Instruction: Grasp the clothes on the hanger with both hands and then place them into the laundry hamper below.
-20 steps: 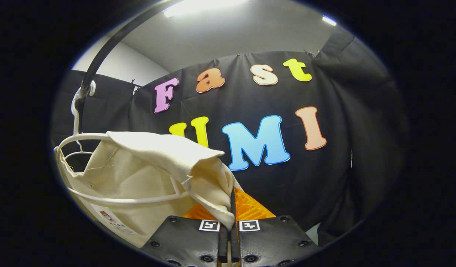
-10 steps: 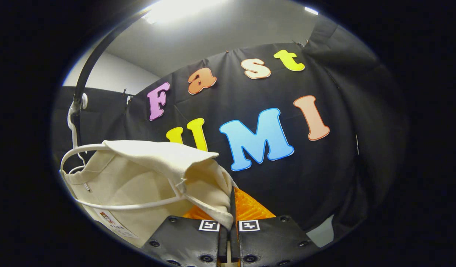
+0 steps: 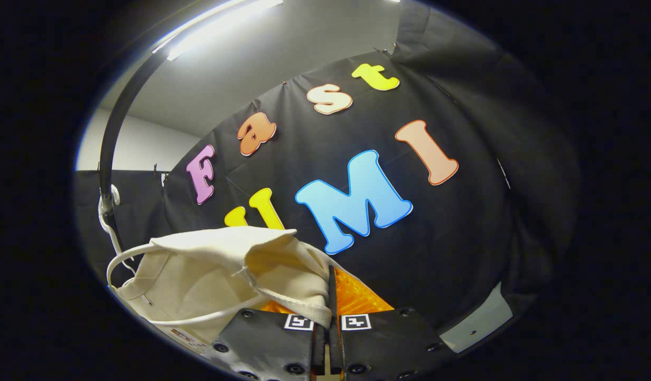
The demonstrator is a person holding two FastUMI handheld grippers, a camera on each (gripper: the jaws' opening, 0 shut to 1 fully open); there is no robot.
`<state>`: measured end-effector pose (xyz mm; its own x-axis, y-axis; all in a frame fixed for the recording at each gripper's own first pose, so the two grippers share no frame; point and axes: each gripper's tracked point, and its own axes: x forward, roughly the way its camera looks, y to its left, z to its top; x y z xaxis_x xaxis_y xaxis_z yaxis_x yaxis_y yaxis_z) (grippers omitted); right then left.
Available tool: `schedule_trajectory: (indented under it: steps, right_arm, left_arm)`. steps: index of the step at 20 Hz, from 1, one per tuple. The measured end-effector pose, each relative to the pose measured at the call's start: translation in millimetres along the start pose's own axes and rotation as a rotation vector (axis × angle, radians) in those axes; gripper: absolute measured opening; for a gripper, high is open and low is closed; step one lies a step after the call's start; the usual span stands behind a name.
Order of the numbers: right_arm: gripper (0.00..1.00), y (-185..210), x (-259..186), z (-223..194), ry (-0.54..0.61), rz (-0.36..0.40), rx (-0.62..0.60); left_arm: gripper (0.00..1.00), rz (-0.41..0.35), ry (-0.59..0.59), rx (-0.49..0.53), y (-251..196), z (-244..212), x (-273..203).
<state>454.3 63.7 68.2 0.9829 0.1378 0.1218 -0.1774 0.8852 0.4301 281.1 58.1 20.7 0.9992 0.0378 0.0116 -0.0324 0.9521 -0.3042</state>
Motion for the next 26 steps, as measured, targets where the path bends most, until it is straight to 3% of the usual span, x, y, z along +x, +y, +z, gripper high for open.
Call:
schedule_trajectory:
  steps: [4, 7, 10, 13, 16, 18, 22, 26]
  right_arm:
    - [0.08, -2.5, 1.3, -10.3, 0.024, -0.005, -0.012]
    - [0.08, -1.8, -14.8, -26.8, 0.101, 0.057, 0.038]
    - [0.09, -0.2, -22.3, -17.9, 0.109, 0.104, 0.005]
    - [0.08, 3.3, -13.1, -4.4, 0.072, 0.126, -0.013]
    - [0.08, 0.8, -2.0, 0.0, 0.027, 0.101, -0.041]
    - [0.08, -4.9, 6.0, -5.6, 0.015, 0.071, -0.041]
    - [0.08, -22.1, 19.8, -28.2, 0.052, 0.023, 0.106]
    - [0.08, -27.7, 23.1, -48.6, 0.084, 0.029, 0.186]
  left_arm:
    - [0.04, 0.022, -0.006, 0.025, 13.7, 3.1, 11.8]
    - [0.03, 0.032, -0.009, 0.024, 23.7, 7.0, 23.6]
    - [0.03, 0.042, 0.003, 0.041, 34.6, 4.7, 43.2]
    - [0.03, 0.014, -0.008, 0.016, 29.2, 12.2, 77.5]
    - [0.03, -0.033, 0.002, 0.019, 25.6, 9.3, 90.9]
    - [0.04, -0.073, 0.025, 0.013, 26.1, -3.8, 91.7]
    - [0.03, -0.146, 0.135, -0.038, 21.4, -71.8, 99.7]
    - [0.03, -0.173, 0.209, -0.083, -7.1, -131.6, 119.4]
